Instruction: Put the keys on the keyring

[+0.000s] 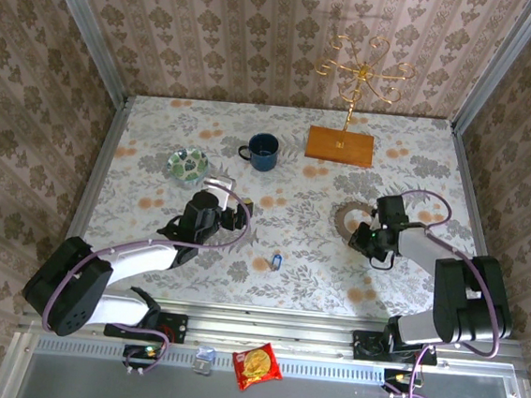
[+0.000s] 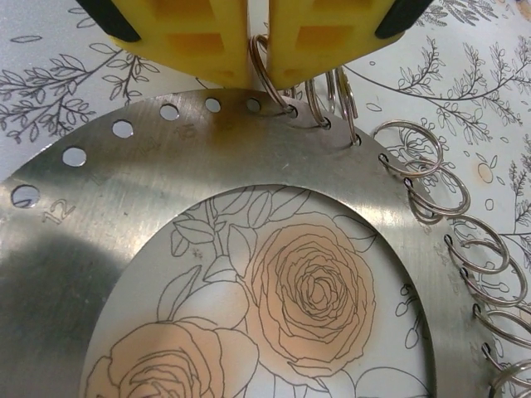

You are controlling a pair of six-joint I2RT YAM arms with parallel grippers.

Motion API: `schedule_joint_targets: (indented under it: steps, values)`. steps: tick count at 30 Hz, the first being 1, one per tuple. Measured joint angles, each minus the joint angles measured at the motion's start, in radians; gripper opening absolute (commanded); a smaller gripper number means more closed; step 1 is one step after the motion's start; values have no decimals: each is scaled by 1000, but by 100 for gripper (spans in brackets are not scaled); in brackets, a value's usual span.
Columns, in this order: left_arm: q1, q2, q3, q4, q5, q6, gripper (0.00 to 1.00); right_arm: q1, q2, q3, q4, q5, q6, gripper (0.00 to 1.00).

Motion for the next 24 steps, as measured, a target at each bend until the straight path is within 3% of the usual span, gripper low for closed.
schedule_joint_targets:
  steps: [5,14,24]
  values:
    - [0,-2,0,0,-3,0,87,0,5,19,0,-11,-12,0]
    - [0,-67,7,-16,-31,8,86,12,-78,98,-146,36,-118,0]
    - [-11,-196,73,-68,-78,104,86,144,-172,344,-245,142,-352,0]
